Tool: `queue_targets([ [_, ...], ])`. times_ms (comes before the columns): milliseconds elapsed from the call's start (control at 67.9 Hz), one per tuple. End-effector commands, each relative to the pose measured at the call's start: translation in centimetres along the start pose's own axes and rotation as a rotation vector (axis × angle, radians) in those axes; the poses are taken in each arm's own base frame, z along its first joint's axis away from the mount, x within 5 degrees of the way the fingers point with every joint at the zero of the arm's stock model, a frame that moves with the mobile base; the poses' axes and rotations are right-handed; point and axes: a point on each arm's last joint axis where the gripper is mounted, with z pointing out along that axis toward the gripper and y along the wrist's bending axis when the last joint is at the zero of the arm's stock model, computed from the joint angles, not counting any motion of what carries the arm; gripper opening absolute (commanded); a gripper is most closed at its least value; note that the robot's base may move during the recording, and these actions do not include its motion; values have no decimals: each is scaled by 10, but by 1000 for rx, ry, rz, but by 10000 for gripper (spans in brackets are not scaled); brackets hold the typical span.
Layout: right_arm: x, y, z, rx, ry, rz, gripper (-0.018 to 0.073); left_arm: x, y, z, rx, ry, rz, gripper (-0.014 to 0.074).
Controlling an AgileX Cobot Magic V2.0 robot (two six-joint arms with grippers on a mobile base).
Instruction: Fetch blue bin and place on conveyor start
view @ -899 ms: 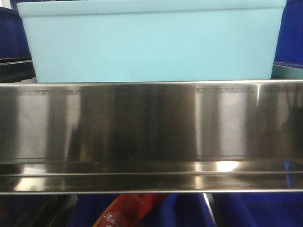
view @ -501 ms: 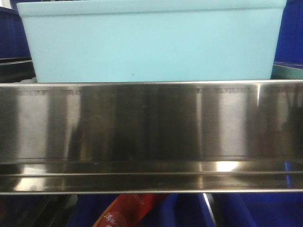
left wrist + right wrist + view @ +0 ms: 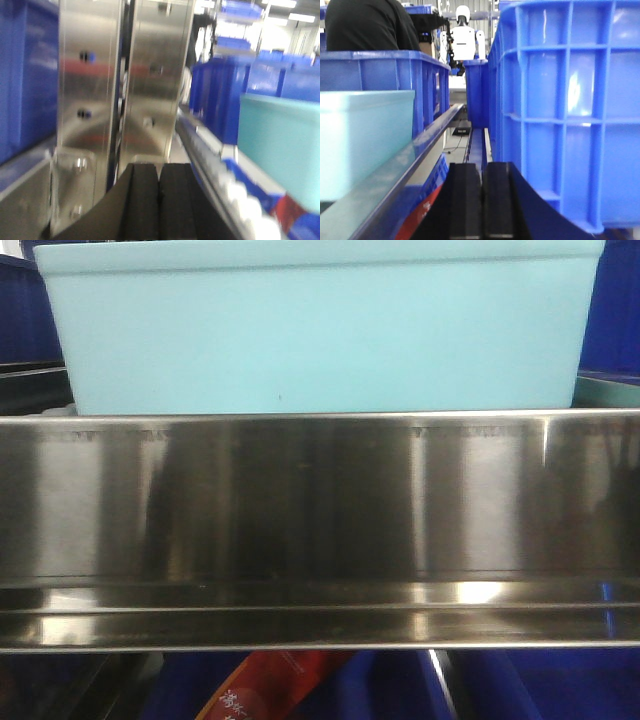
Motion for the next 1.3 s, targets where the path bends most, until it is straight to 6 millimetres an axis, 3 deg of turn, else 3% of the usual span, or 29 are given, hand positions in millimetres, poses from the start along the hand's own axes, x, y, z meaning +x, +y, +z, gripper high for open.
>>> queue_targets([
  [0, -7, -1, -1, 6, -76, 40, -153, -9, -1, -1, 18, -94, 3, -111],
  [88, -18, 1, -2, -4, -69, 87, -153, -22, -3, -2, 19, -112, 3, -111],
  [192, -49, 6, -7, -37, -34, 85, -144, -50, -5, -6, 10, -80, 15, -101],
  [250, -68, 8, -13, -54, -28, 82, -108, -68, -6, -9, 1, -61, 34, -52],
  [295, -84, 10, -18, -66, -41, 79, -39, -83, -7, -11, -5, -48, 39, 3],
  [398, -108, 13, -17, -78, -14, 75, 239, -112, -10, -7, -15, -12, 42, 213],
  [471, -115, 13, -12, -76, -4, 76, 411, -128, -11, 0, -16, -4, 42, 353],
  [575, -117, 13, -4, -68, 8, 71, 572, -134, -12, 15, -19, 37, 43, 435],
  [737, -124, 14, 4, -67, 43, 58, 557, -142, -16, 36, 24, 132, 57, 460],
  [884, -140, 16, 15, -80, 127, 3, 558, -152, -34, 51, 208, 229, 121, 460],
  [1090, -162, 26, 47, -172, 216, -5, 558, -157, -82, 87, 490, 380, 145, 460],
  [1282, -171, 47, 94, -293, 451, -26, 558, -153, -140, 129, 634, 519, 190, 460],
])
